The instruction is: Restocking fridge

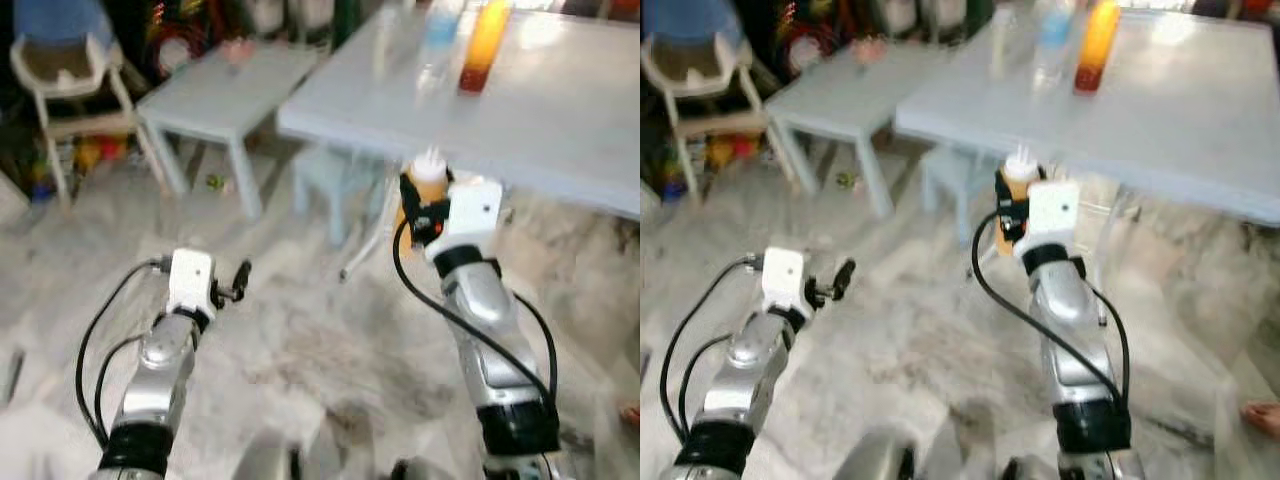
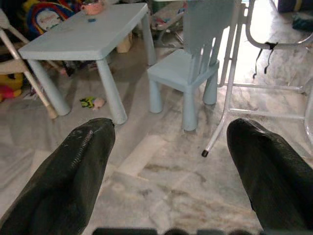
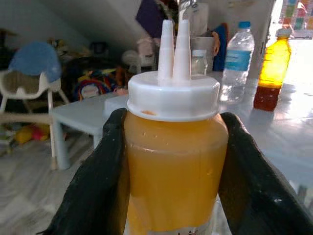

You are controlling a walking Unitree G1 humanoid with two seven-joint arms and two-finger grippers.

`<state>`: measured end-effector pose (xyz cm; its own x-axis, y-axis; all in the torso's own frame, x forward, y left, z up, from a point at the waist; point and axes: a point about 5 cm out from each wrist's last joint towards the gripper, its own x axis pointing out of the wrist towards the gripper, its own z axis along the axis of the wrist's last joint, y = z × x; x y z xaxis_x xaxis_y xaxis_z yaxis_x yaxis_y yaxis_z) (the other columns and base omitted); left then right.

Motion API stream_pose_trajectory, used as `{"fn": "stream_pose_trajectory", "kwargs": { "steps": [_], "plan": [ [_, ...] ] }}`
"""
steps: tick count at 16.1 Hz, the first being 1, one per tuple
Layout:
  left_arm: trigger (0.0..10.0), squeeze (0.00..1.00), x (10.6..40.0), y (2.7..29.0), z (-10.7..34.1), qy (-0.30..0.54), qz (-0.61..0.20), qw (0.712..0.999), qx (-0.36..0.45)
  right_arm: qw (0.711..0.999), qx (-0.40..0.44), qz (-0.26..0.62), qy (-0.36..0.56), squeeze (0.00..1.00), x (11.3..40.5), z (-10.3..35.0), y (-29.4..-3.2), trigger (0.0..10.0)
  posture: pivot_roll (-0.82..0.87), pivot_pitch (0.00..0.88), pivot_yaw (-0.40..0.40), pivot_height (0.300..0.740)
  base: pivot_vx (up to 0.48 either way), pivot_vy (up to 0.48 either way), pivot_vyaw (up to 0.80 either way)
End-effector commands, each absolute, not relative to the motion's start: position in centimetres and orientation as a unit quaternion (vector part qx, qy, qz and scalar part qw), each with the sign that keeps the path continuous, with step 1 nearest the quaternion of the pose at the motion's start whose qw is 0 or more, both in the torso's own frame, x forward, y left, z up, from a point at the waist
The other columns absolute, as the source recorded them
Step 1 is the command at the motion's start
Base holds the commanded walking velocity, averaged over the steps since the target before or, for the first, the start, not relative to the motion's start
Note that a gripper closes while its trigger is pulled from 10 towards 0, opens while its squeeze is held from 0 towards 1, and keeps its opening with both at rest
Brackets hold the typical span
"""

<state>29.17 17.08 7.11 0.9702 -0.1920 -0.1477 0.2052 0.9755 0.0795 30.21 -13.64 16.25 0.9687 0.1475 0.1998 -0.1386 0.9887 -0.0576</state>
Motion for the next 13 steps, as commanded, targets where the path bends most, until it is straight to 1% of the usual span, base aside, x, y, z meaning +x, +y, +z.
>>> {"fn": "stream_pose_trajectory", "kwargs": {
  "steps": [1,4,6,8,10,11,13],
  "plan": [
    [10.0,0.0,29.2,17.6,7.5,0.062,-0.093,0.992,0.056,0.99,-0.023,0.085,-0.115,0.0,30.3,16.8,-13.1,10.0,-0.01,0.017,0.088,0.74,0.0,0.0,0.8],
    [10.0,0.0,29.0,17.4,7.0,0.071,-0.085,0.993,0.041,0.99,-0.016,0.09,-0.109,0.0,30.2,16.3,-13.0,10.0,-0.02,0.003,0.094,0.74,0.0,0.0,0.8],
    [10.0,0.0,28.7,17.1,6.6,0.068,-0.092,0.992,0.051,0.99,-0.016,0.09,-0.103,0.0,30.1,15.8,-13.1,10.0,-0.03,0.0,0.089,0.74,0.0,0.0,0.8],
    [10.0,0.0,27.7,17.3,6.0,0.073,-0.087,0.992,0.061,0.991,-0.014,0.092,-0.094,0.0,29.7,15.1,-13.3,10.0,-0.03,0.0,0.078,0.74,0.0,0.0,0.8],
    [10.0,0.0,26.6,18.2,5.4,0.079,-0.072,0.991,0.077,0.992,-0.015,0.091,-0.088,0.0,29.1,14.6,-13.8,10.0,-0.02,0.0,0.069,0.74,0.0,0.0,0.8],
    [10.0,0.0,25.7,19.3,5.1,0.084,-0.049,0.992,0.084,0.992,-0.028,0.092,-0.078,0.0,28.4,14.0,-14.4,10.0,0.0,0.0,0.055,0.74,0.0,0.0,0.8],
    [10.0,0.0,24.7,20.7,4.9,0.086,-0.009,0.993,0.084,0.993,-0.035,0.09,-0.065,0.0,27.7,13.2,-15.1,10.0,0.02,0.0,0.035,0.74,0.0,0.0,0.8]
  ]
}}
